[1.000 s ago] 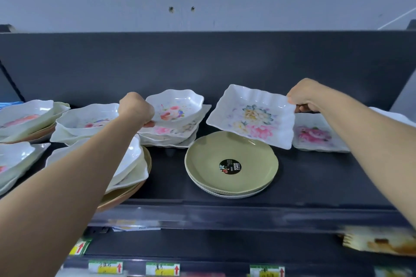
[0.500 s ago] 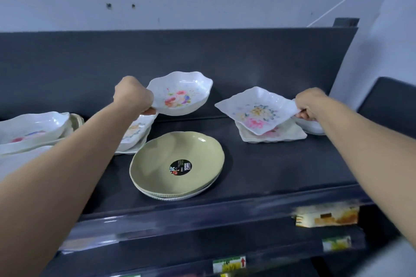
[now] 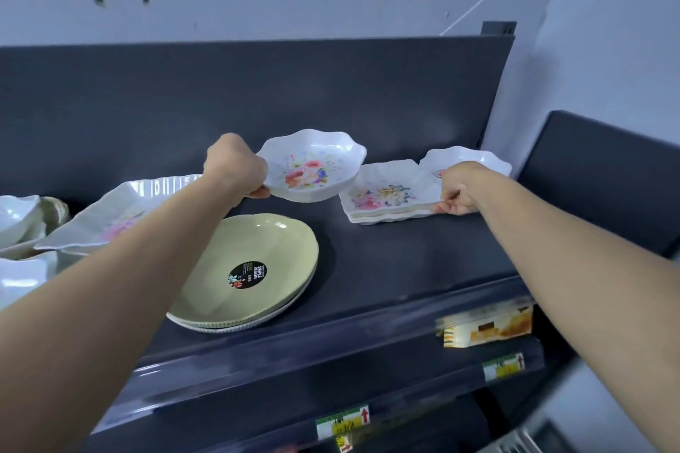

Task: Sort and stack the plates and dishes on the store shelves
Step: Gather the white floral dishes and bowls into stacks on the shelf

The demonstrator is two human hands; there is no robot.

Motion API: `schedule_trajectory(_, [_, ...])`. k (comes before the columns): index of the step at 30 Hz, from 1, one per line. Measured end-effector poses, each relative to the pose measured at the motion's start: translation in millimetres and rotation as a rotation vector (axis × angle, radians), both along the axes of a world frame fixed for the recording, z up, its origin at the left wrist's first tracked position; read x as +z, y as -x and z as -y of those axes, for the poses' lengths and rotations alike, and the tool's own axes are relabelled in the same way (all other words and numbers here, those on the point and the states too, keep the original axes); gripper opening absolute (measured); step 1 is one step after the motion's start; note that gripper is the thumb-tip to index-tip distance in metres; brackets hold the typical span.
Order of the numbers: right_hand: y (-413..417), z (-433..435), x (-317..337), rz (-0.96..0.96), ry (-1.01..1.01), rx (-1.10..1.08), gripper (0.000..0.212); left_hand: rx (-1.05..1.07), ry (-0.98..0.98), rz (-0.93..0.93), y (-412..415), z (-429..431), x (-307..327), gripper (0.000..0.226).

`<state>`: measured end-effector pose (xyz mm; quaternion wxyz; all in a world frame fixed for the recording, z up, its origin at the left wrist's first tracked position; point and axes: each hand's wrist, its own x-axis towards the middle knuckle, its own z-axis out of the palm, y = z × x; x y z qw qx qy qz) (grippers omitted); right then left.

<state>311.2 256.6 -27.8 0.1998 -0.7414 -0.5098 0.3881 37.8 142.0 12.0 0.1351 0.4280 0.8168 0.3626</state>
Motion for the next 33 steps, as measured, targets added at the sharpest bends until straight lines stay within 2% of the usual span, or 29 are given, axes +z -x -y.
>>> schedule_trajectory(2, [-4,2,-3,0.021,0.022,0.045,0.043,-0.021,0.019,-0.012,-4,-2,-2,0.026])
schedule_trajectory(5, [-14,6,-1,0.135,-0.038,0.089,0.011,-0.05,0.018,-0.038,-13,-6,-3,0.031])
schedule_trajectory(7, [-21,-2,5,0.169,-0.144,0.13,0.019,-0.069,0.005,-0.051,-22,-11,-4,0.031])
schedule_trajectory(10, [-27,-10,21,0.195,-0.265,0.168,0.017,-0.117,-0.005,-0.045,-42,-21,-3,0.03])
schedule_trajectory(14, [-44,-14,50,0.381,-0.456,0.268,0.014,-0.178,-0.018,-0.026,-71,-41,-1,0.028])
schedule_trajectory(17, [-65,-22,65,0.523,-0.526,0.297,0.023,-0.23,-0.025,0.008,-95,-61,0,0.029])
schedule_trajectory(22, [-96,-33,75,0.709,-0.506,0.378,0.021,-0.299,-0.005,-0.001,-135,-100,-4,0.028])
schedule_trajectory(25, [-112,-43,76,0.735,-0.517,0.406,0.03,-0.337,0.005,-0.008,-161,-122,-6,0.028])
schedule_trajectory(33, [-142,-63,72,0.814,-0.531,0.412,0.029,-0.396,0.029,0.037,-212,-168,-18,0.026])
